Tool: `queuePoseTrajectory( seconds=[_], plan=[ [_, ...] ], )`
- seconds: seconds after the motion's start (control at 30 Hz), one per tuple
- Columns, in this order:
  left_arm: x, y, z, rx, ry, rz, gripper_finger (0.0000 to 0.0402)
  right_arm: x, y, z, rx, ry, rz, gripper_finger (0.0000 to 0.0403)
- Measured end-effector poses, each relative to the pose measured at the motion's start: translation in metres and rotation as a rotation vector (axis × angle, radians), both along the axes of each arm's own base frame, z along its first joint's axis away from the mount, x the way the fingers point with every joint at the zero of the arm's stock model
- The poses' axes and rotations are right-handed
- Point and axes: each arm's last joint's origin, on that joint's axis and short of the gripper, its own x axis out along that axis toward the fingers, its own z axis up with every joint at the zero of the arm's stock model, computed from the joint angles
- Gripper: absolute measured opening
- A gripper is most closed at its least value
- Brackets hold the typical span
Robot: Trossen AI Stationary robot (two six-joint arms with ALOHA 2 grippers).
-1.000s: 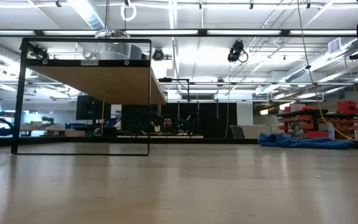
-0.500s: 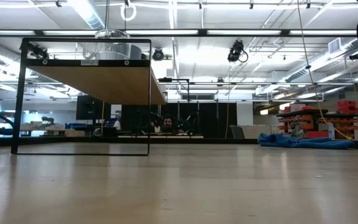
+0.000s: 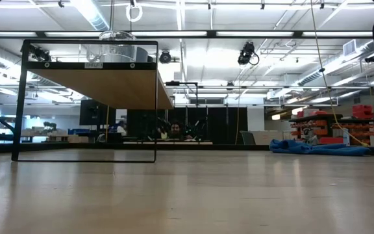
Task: Stack small to large cups/mugs on shelf
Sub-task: Return to Home Position
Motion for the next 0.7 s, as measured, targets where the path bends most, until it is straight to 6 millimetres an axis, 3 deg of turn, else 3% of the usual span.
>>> queuePoseTrajectory(
  seconds=[0.23, 0.53, 0.63, 0.7],
  plan=[
    [-0.002, 0.004, 0.014, 0.09, -0.11, -0.033, 0.0139, 0.0, 0.0, 0.0, -0.011, 0.004, 0.001, 0.0075],
    [0.003, -0.002, 0.011, 0.038, -0.084, -0.011, 0.0146, 0.001, -0.001, 0.0, -0.374, 0.144, 0.039, 0.0075],
    [0.006, -0.004, 0.011, 0.031, -0.086, 0.002, 0.015, 0.001, -0.001, 0.001, -0.358, 0.09, 0.01, 0.0075],
    [0.007, -0.004, 0.012, 0.02, -0.093, 0.003, 0.0151, 0.002, 0.001, 0.006, -0.193, -0.051, -0.045, 0.0075]
  ],
)
